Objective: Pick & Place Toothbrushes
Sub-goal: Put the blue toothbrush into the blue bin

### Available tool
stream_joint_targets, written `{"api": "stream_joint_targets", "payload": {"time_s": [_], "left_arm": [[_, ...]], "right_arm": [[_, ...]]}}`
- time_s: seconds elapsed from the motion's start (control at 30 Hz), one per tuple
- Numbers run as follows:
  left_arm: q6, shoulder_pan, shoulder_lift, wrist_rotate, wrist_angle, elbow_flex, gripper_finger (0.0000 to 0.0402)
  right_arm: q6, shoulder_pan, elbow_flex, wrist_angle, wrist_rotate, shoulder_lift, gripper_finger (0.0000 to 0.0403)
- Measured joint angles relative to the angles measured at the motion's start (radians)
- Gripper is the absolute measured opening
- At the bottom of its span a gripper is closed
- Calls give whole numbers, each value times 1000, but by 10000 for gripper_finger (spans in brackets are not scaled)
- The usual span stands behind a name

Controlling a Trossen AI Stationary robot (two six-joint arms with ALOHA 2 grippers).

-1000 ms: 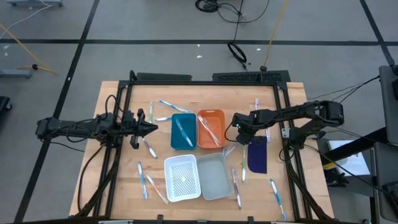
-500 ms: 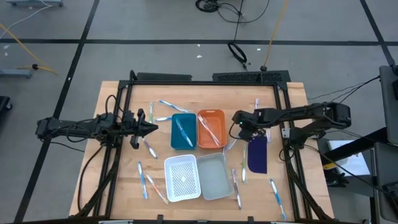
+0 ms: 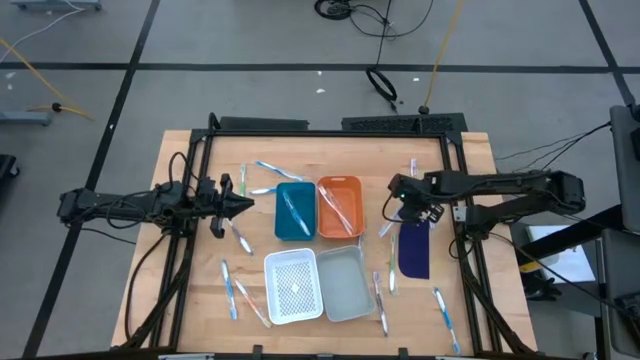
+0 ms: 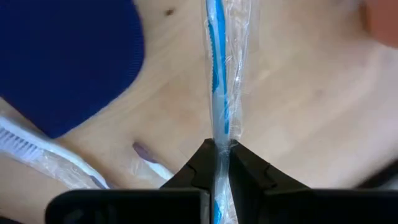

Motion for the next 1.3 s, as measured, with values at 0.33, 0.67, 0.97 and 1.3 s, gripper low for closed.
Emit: {"api": "stream_joint_targets", "payload": {"time_s": [0.33, 0.67, 0.97, 1.3], "left_arm": [[-4, 0, 0, -1, 21, 0, 19], [-48, 0, 0, -12, 55, 0, 19], [-123, 0, 42, -25, 72, 0, 19], [-148, 0, 101, -12, 71, 0, 19]], "right_arm": [[181, 1, 1, -26, 0, -174, 18], [468, 1, 53, 11, -84, -289, 18], [642, 54, 131, 143, -119, -284, 18], [998, 149, 145, 374, -304, -208, 18]]}}
